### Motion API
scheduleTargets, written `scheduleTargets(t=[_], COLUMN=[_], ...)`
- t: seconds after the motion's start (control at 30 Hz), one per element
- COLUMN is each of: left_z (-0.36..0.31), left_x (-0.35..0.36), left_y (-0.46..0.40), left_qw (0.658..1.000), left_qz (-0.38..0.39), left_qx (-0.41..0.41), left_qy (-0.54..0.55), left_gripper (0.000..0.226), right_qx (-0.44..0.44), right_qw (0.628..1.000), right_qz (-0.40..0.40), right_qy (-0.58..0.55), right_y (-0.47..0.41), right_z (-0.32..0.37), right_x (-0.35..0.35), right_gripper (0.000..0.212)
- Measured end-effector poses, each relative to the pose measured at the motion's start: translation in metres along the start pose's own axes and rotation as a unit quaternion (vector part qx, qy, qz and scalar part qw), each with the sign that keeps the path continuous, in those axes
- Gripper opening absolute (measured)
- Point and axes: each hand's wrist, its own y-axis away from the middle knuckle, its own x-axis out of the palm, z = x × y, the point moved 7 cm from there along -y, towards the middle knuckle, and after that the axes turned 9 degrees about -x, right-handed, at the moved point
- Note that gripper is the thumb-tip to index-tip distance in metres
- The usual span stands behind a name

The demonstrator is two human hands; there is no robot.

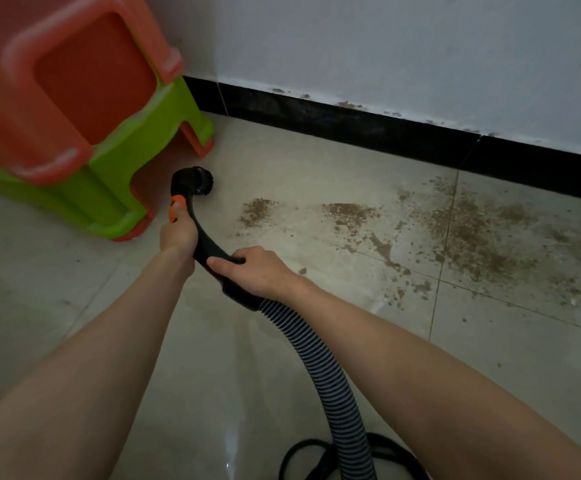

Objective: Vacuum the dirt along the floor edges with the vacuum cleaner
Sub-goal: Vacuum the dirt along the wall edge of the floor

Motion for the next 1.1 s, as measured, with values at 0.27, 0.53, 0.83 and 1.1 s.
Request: scheduleTargets(t=[0.27, 0.53, 0.83, 1.1], left_z=[0.017, 0.021, 0.060, 0.103], left_x=[-0.024, -0.004, 0.001, 0.004], left_y=[-0.012, -0.001, 0.034, 0.067], left_qw=[0.998, 0.998, 0.997, 0.996], left_qz=[-0.067, 0.052, 0.062, 0.026], left_qx=[-0.013, -0.034, -0.047, -0.077], left_qy=[-0.004, 0.026, 0.017, 0.035], left_gripper=[0.067, 0.073, 0.059, 0.065], right_qx=[-0.009, -0.006, -0.003, -0.001], right_qw=[0.999, 1.000, 0.998, 0.999], right_qz=[0.042, 0.013, 0.035, 0.050], right_qy=[-0.011, -0.006, -0.043, 0.003], right_y=[-0.008, 0.009, 0.073, 0.116], right_z=[0.000, -0.006, -0.027, -0.043], right_x=[0.023, 0.012, 0.023, 0.018], right_gripper=[0.046, 0.048, 0.043, 0.040])
